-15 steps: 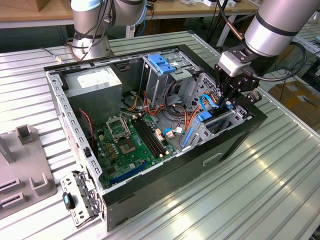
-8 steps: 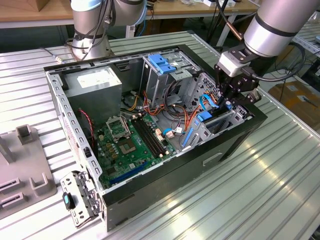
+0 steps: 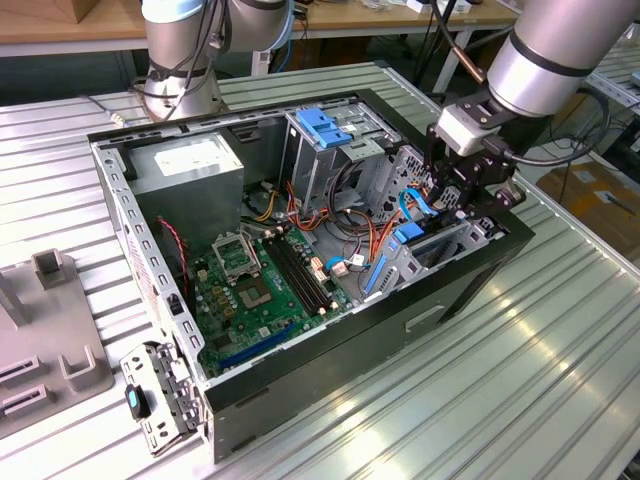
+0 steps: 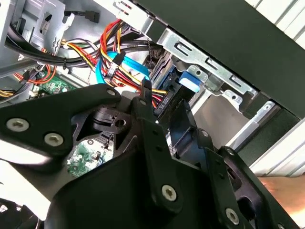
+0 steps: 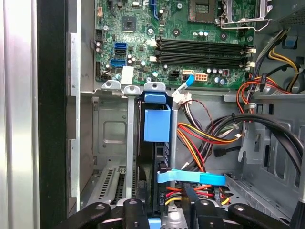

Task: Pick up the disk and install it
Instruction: 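Insert the second disk wire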

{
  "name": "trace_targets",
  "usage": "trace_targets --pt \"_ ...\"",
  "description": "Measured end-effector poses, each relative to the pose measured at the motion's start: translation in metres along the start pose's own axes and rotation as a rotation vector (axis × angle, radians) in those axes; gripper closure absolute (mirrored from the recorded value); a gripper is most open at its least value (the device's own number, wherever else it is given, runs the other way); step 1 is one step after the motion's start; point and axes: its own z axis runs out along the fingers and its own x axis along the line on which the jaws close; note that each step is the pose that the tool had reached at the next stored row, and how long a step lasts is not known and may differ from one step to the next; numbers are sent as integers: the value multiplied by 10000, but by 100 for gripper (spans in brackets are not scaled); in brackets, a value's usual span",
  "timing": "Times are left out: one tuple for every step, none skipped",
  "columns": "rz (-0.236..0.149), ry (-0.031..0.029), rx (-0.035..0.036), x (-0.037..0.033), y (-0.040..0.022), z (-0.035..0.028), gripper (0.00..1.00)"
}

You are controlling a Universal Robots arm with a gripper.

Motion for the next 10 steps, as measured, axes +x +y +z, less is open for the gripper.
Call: trace_targets --pt "0 0 0 0 0 0 58" --pt "0 1 0 0 0 0 58" --pt "0 2 0 0 0 0 58" --pt "0 0 0 0 0 0 58" --pt "0 0 0 -1 -1 -9 58" --pt "0 1 0 -1 -2 -18 58" --pt "0 0 0 -2 -2 -29 58" --pt "0 1 0 -3 -4 -50 58" --pt "0 1 0 -4 -5 -66 58" --pt "0 1 0 -5 -6 -84 58"
